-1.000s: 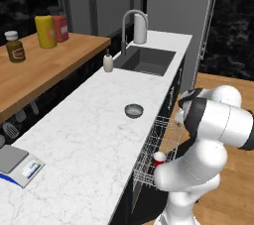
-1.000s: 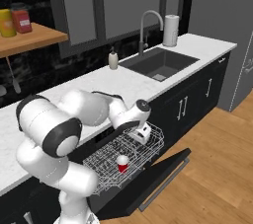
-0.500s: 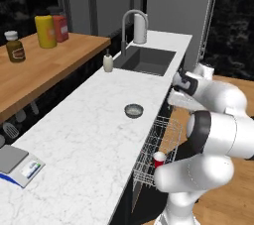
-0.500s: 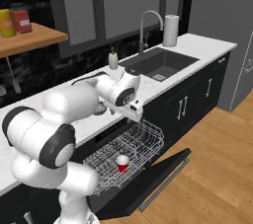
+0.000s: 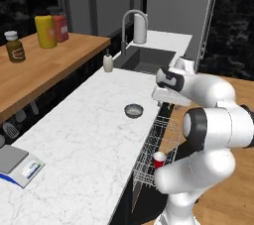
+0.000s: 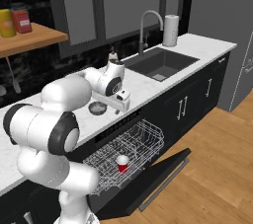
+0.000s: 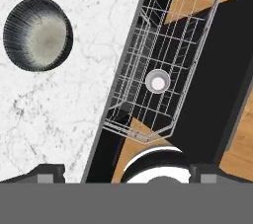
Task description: Pick up the cup and bowl from the counter, place them in the dishwasher, and close the dishwasher door.
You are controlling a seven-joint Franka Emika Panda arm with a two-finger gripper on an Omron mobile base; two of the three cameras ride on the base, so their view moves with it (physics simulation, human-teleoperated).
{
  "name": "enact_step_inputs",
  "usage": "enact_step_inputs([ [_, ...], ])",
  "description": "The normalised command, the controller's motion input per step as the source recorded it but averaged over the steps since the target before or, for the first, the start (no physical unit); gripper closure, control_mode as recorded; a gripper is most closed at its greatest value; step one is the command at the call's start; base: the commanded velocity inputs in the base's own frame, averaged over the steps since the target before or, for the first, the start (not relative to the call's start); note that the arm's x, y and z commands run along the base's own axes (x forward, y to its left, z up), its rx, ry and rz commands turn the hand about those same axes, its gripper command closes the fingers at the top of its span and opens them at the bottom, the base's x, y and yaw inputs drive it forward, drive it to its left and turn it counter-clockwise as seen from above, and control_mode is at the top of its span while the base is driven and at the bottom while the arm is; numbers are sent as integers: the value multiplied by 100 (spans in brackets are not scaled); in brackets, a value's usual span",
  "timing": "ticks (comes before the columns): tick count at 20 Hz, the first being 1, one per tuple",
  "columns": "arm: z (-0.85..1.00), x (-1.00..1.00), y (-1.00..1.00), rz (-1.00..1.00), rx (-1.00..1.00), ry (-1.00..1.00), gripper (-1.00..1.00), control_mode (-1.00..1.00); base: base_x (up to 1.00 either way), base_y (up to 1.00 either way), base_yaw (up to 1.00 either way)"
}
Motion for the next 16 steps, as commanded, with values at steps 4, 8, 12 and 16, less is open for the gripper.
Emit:
enact_step_inputs([
  [4,-18,54,63,0,0,0,-100,-100,0,0,0],
  [8,-26,57,46,0,-2,-3,-100,-100,0,0,0],
  [12,-29,49,3,0,0,-11,-100,-100,0,0,0],
  [16,-34,52,1,0,0,-6,-100,-100,0,0,0],
])
